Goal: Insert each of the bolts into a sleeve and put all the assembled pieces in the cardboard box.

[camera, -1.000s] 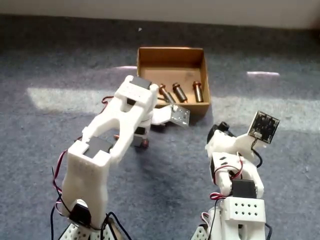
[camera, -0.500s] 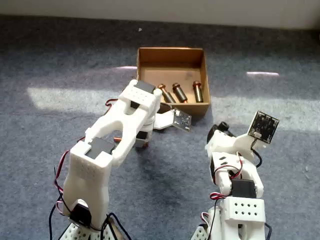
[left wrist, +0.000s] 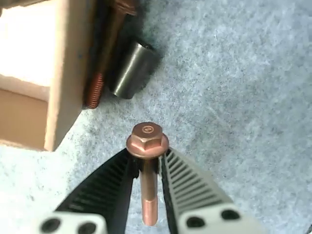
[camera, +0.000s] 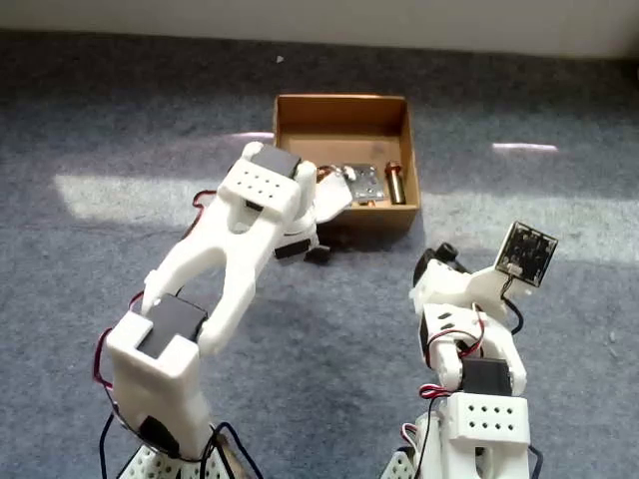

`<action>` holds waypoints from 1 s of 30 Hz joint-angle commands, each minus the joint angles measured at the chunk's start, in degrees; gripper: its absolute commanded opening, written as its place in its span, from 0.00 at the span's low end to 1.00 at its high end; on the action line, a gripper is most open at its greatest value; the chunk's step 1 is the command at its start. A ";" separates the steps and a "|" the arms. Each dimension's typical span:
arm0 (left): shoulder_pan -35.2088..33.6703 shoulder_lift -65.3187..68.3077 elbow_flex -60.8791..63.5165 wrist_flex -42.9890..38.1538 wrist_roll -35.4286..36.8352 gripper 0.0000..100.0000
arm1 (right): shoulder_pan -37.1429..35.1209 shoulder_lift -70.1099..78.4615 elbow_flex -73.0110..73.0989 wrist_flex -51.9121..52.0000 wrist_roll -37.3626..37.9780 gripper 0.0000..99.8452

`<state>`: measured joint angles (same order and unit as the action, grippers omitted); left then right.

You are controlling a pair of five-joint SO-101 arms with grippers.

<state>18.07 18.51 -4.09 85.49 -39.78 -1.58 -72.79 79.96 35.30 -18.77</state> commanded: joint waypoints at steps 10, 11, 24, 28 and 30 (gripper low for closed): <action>1.71 -33.01 25.89 -21.27 28.22 0.01 | -0.75 -1.19 0.40 -1.80 0.70 0.01; 1.71 -35.21 27.82 -22.77 32.79 0.01 | -0.75 -1.19 0.48 -1.80 0.70 0.01; -0.40 -53.85 44.35 -47.56 47.03 0.01 | -4.53 -1.27 0.13 -1.80 0.79 0.01; -0.31 -58.59 46.29 -56.79 46.77 0.01 | -7.08 -1.27 -0.84 -1.89 10.11 0.01; -0.40 -60.79 47.16 -61.36 46.95 0.01 | -9.63 -1.27 -1.98 -1.89 13.10 0.01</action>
<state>17.98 -36.62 42.77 33.63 6.29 -7.91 -72.79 81.10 35.30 -10.68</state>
